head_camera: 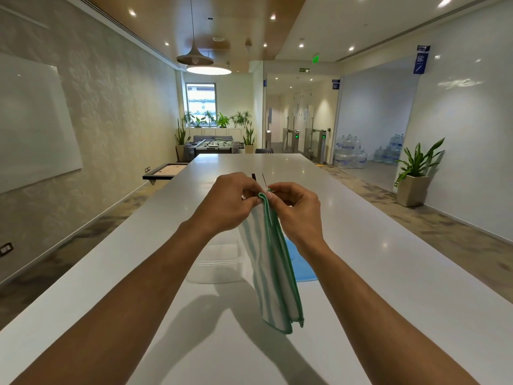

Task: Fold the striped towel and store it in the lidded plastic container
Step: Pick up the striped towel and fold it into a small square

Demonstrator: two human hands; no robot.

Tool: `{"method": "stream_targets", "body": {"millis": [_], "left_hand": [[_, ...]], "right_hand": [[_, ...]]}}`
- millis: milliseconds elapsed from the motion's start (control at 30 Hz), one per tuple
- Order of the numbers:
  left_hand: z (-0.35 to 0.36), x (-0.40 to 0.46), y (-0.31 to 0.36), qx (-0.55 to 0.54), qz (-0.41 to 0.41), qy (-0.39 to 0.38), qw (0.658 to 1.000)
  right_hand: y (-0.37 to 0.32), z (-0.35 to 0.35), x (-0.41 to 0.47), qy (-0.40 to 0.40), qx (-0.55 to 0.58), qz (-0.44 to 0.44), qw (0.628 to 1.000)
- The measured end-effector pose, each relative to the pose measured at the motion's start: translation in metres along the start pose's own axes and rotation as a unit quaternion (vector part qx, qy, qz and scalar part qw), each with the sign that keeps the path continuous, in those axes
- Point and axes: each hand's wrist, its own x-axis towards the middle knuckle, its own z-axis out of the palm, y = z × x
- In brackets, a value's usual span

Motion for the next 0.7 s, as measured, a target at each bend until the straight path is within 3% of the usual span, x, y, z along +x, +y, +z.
{"method": "stream_targets", "body": {"millis": [300,467,633,700], "left_hand": [[0.002,0.006,-0.01,-0.005,0.002,-0.103,0.995],[0.005,0.007,-0.01,-0.031,0.042,-0.066,0.996],[0.001,0.011,-0.006,-0.061,0.092,-0.022,0.994],[0.002,0.013,-0.005,-0.05,0.101,-0.003,0.994]], "right_hand": [[0.006,-0.006,0.001,-0.044,0.033,-0.001,0.998],[0.006,-0.011,-0.003,-0.071,0.058,0.0,0.996],[0.025,-0.022,-0.018,-0.218,-0.043,0.137,0.965],[0.035,-0.022,-0.023,-0.219,-0.074,0.159,0.96]]}}
